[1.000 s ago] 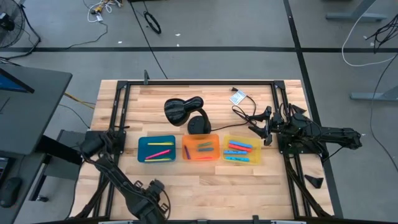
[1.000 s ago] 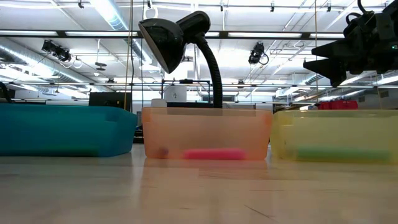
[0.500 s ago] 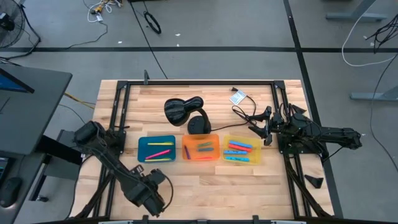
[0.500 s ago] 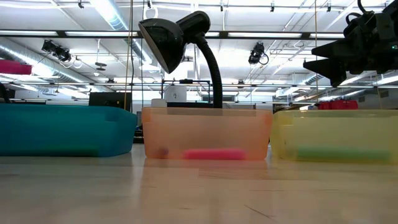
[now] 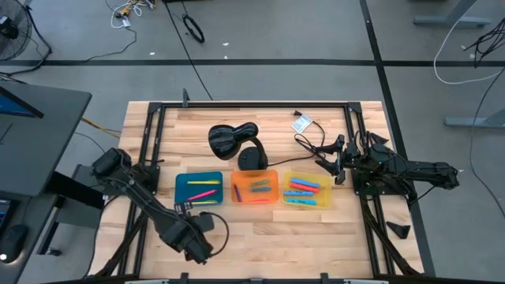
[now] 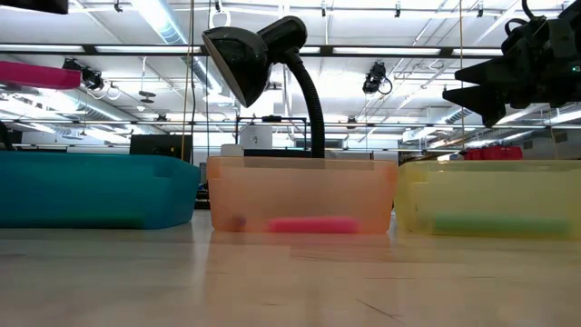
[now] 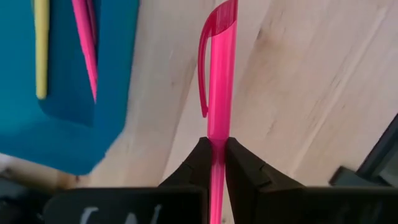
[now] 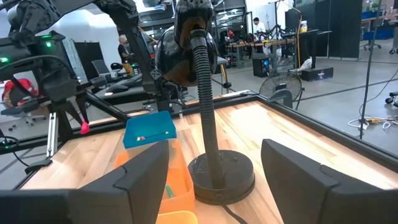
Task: Pick & Place Markers
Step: Put the pink pen into the blue bin
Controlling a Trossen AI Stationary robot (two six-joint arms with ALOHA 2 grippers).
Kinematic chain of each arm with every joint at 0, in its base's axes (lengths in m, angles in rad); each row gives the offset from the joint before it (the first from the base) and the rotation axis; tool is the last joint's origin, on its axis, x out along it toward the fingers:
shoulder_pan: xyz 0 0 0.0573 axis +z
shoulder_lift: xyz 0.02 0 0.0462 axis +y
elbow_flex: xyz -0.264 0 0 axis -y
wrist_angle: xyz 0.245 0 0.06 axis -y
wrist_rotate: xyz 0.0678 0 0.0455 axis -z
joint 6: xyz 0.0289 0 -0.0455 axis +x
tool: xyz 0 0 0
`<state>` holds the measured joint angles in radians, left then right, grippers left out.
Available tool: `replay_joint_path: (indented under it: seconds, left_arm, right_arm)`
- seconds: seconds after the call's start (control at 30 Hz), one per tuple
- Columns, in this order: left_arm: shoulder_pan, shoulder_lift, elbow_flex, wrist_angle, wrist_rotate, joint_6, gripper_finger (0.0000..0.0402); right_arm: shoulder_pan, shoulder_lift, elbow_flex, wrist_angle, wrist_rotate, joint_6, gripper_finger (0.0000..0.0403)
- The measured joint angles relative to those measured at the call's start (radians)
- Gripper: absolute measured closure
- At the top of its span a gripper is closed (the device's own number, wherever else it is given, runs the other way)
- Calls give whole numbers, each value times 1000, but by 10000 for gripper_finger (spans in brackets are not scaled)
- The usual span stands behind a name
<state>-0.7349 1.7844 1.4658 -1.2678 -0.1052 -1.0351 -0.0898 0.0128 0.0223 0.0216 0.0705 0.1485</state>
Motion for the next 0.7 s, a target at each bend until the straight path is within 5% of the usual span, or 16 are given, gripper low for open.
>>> replay_joint_path:
  seconds: [0.7]
  left_arm:
    - [108,-71,-12,-65,-198,424,375]
  right_arm:
    - [0,0,0,0,0,0,144]
